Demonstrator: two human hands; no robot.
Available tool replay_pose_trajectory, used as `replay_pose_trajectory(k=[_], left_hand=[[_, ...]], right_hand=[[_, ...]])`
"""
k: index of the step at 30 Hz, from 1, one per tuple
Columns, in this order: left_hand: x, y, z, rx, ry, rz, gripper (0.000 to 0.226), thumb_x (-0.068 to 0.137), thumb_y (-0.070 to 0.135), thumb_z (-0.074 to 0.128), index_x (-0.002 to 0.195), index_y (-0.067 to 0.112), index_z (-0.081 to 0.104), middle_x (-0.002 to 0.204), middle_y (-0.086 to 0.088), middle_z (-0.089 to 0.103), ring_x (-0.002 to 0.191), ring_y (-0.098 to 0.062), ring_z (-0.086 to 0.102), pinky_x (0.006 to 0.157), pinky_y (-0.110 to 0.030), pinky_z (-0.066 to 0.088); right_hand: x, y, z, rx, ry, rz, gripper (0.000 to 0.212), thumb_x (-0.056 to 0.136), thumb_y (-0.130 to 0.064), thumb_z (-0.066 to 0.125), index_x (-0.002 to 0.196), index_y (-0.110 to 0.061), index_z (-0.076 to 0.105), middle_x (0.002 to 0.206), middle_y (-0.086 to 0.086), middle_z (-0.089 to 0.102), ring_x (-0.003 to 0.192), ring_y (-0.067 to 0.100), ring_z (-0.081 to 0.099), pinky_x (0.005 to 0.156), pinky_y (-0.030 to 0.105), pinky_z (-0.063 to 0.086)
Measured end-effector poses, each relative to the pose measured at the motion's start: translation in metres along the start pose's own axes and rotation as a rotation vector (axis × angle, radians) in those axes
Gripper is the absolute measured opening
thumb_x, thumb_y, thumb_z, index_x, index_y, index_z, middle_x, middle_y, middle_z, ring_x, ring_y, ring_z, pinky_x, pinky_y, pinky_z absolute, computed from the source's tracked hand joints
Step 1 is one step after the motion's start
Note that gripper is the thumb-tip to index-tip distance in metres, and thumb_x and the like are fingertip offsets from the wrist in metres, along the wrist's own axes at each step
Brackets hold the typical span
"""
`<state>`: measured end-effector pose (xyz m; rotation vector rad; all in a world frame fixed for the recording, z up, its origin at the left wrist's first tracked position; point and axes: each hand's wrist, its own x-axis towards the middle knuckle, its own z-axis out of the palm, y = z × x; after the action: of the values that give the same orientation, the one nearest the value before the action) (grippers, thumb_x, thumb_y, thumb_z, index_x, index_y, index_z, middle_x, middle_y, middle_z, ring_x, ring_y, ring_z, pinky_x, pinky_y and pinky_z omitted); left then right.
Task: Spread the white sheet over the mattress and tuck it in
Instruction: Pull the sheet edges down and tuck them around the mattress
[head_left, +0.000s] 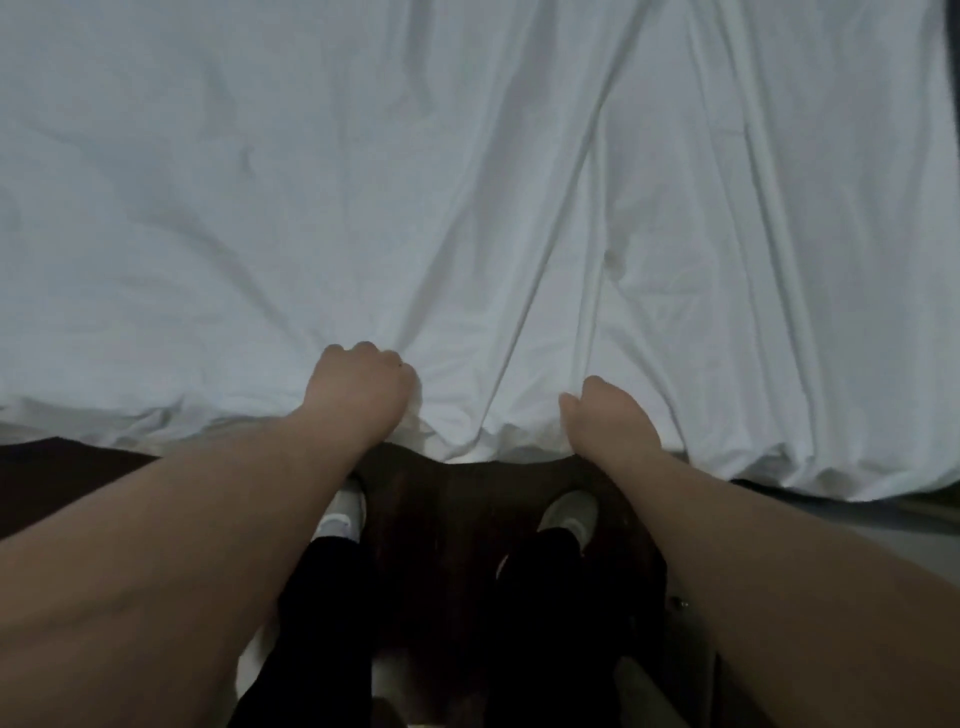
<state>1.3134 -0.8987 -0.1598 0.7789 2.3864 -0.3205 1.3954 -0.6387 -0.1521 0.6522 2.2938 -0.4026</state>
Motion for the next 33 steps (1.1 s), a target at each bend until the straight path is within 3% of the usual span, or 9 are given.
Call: replay_pose_trajectory(k=[5, 8, 10, 13, 17, 20, 23, 28, 33], left_hand=[[-0.030, -0.028, 0.023, -0.284, 0.093, -0.328, 0.020, 0.096, 0.022, 0.053, 0.108, 0.006, 0.055, 0.106, -0.012, 0.057, 0.100, -0.036, 0.057, 0.077, -0.042, 0.045], [-0.043, -0.049, 0.032, -0.331, 0.024, -0.373, 0.035, 0.102, 0.042, 0.047, 0.112, 0.009, 0.053, 0.105, -0.010, 0.056, 0.099, -0.035, 0.056, 0.077, -0.045, 0.046], [-0.045, -0.057, 0.040, -0.319, 0.039, -0.297, 0.015, 0.099, 0.020, 0.046, 0.108, 0.011, 0.052, 0.088, -0.004, 0.047, 0.085, -0.031, 0.051, 0.073, -0.042, 0.046], [-0.040, -0.064, 0.043, -0.281, 0.011, -0.232, 0.016, 0.091, 0.004, 0.044, 0.104, 0.011, 0.051, 0.075, 0.000, 0.033, 0.076, -0.027, 0.045, 0.065, -0.038, 0.040], [-0.042, -0.074, 0.046, -0.316, -0.004, -0.275, 0.015, 0.090, 0.001, 0.043, 0.099, 0.011, 0.050, 0.075, -0.001, 0.034, 0.076, -0.025, 0.046, 0.062, -0.036, 0.036], [-0.051, -0.096, 0.052, -0.351, -0.051, -0.322, 0.016, 0.093, 0.005, 0.042, 0.103, 0.011, 0.053, 0.086, -0.005, 0.049, 0.087, -0.030, 0.058, 0.069, -0.036, 0.041], [-0.073, -0.120, 0.051, -0.488, -0.087, -0.323, 0.021, 0.101, 0.023, 0.040, 0.107, 0.013, 0.057, 0.104, -0.009, 0.061, 0.095, -0.031, 0.062, 0.075, -0.037, 0.046], [-0.146, -0.175, 0.013, -0.602, 0.051, -0.390, 0.022, 0.101, 0.036, 0.044, 0.104, 0.019, 0.058, 0.096, 0.000, 0.058, 0.084, -0.021, 0.059, 0.076, -0.040, 0.054], [-0.219, -0.248, -0.018, -0.708, 0.076, -0.495, 0.020, 0.100, 0.037, 0.046, 0.110, 0.024, 0.057, 0.102, 0.004, 0.059, 0.091, -0.020, 0.060, 0.082, -0.041, 0.054]], right_hand=[[-0.011, -0.040, 0.017, -0.073, -0.103, -0.018, 0.020, 0.104, -0.028, 0.041, 0.102, -0.011, 0.051, 0.080, 0.003, 0.049, 0.085, 0.032, 0.055, 0.079, 0.038, 0.046], [-0.017, -0.046, 0.027, -0.113, -0.132, -0.004, 0.024, 0.105, -0.015, 0.041, 0.118, -0.007, 0.059, 0.107, 0.012, 0.058, 0.098, 0.031, 0.058, 0.088, 0.036, 0.044], [-0.016, -0.051, 0.026, -0.125, -0.144, 0.012, 0.024, 0.104, -0.012, 0.041, 0.117, -0.005, 0.060, 0.107, 0.013, 0.059, 0.108, 0.033, 0.058, 0.086, 0.033, 0.041], [-0.013, -0.064, 0.015, -0.193, -0.195, 0.042, 0.021, 0.099, -0.019, 0.047, 0.107, -0.008, 0.062, 0.095, 0.012, 0.061, 0.108, 0.037, 0.063, 0.085, 0.041, 0.051], [-0.019, -0.074, 0.000, -0.632, -0.383, 0.063, 0.036, 0.097, -0.015, 0.048, 0.129, -0.012, 0.064, 0.137, 0.010, 0.059, 0.125, 0.032, 0.058, 0.100, 0.042, 0.046], [-0.024, -0.102, -0.007, -0.860, -0.380, -0.028, 0.039, 0.098, -0.023, 0.045, 0.133, -0.018, 0.063, 0.139, 0.001, 0.056, 0.126, 0.026, 0.055, 0.096, 0.038, 0.043], [-0.039, -0.155, -0.001, -0.683, -0.208, -0.273, 0.032, 0.100, -0.029, 0.042, 0.119, -0.019, 0.066, 0.125, 0.001, 0.063, 0.110, 0.025, 0.061, 0.080, 0.035, 0.039], [-0.087, -0.272, -0.001, -0.267, -0.171, -0.548, 0.020, 0.099, -0.035, 0.045, 0.094, -0.019, 0.057, 0.099, 0.000, 0.066, 0.087, 0.021, 0.057, 0.073, 0.036, 0.046], [-0.141, -0.377, -0.016, -0.087, -0.160, -0.586, 0.018, 0.097, -0.033, 0.048, 0.107, -0.024, 0.061, 0.103, -0.007, 0.067, 0.095, 0.016, 0.061, 0.079, 0.034, 0.050]])
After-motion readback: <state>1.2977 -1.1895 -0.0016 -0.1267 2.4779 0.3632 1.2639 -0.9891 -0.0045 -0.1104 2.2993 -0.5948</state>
